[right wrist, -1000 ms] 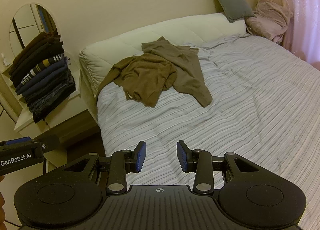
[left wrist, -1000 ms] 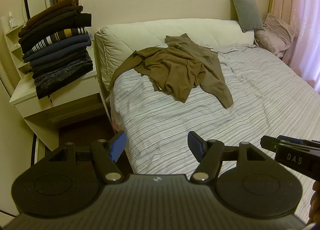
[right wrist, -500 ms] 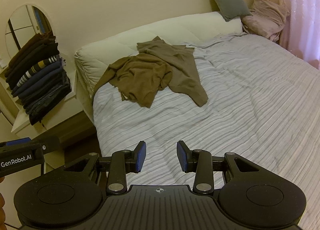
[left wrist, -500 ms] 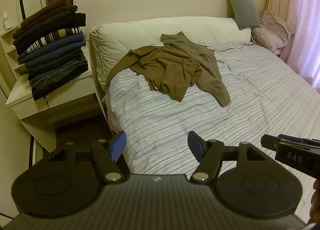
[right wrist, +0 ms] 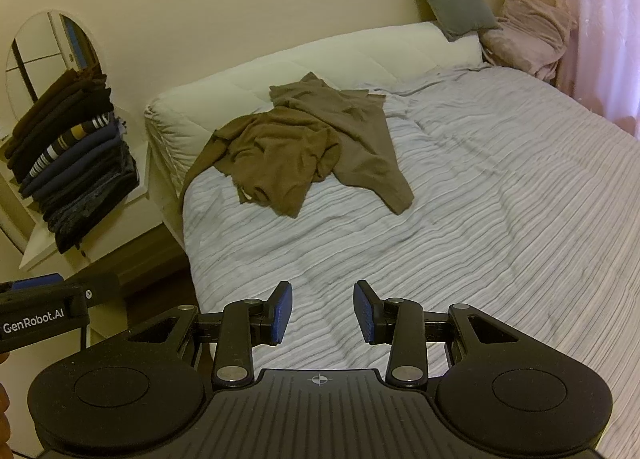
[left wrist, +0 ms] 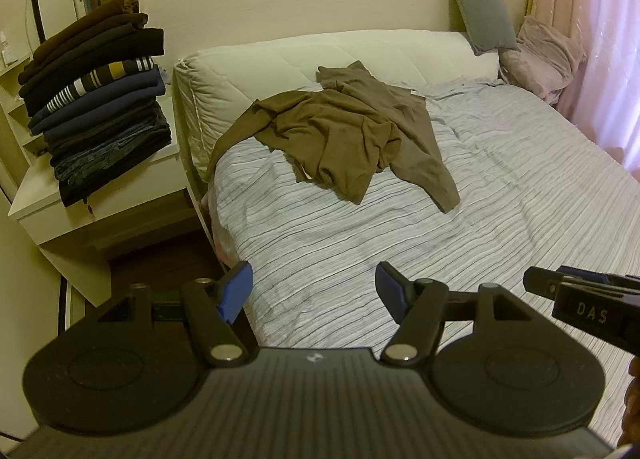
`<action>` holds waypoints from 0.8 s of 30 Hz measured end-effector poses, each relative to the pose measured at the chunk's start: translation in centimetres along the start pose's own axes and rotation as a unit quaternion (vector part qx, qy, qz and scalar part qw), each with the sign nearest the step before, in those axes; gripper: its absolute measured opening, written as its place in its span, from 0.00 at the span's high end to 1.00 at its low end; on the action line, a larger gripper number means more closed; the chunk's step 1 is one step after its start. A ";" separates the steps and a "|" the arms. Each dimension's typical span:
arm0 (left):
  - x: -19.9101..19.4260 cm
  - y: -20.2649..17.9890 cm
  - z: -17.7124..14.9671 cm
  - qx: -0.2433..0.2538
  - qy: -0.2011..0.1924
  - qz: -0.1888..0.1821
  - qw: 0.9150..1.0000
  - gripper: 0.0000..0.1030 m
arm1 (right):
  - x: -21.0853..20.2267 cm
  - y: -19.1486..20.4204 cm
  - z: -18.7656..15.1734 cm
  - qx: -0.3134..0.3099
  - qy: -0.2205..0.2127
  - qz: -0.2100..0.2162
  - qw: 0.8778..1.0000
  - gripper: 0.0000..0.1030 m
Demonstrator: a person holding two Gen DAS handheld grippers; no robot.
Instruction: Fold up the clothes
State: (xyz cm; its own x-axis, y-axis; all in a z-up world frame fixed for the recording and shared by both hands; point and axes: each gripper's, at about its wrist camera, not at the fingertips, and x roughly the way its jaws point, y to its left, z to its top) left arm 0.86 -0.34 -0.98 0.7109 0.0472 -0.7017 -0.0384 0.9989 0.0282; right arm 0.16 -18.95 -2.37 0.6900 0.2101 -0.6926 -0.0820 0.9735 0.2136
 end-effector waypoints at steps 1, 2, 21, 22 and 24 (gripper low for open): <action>0.0 0.0 0.1 0.001 0.000 0.000 1.000 0.38 | 0.0 -0.1 0.1 0.001 0.000 0.000 1.000 0.63; 0.1 -0.1 0.1 0.003 0.000 0.000 1.000 0.37 | 0.1 -0.2 0.2 0.002 0.000 0.000 1.000 0.63; 3.0 0.1 2.2 0.013 0.009 -0.006 1.000 0.38 | 2.7 -1.1 2.2 0.019 0.001 0.007 1.000 0.63; 3.4 0.1 2.5 0.015 0.010 -0.007 1.000 0.38 | 3.1 -1.2 2.4 0.022 0.002 0.004 1.000 0.63; 4.4 0.0 3.3 0.021 0.013 -0.012 1.000 0.38 | 3.9 -1.4 2.8 0.030 0.005 -0.002 1.000 0.63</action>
State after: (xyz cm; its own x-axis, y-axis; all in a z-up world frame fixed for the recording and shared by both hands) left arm 6.30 -0.11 -1.75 0.6931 0.0239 -0.7205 0.0080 0.9991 0.0407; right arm 4.96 -19.74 -3.46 0.6837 0.2067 -0.6999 -0.0357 0.9674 0.2508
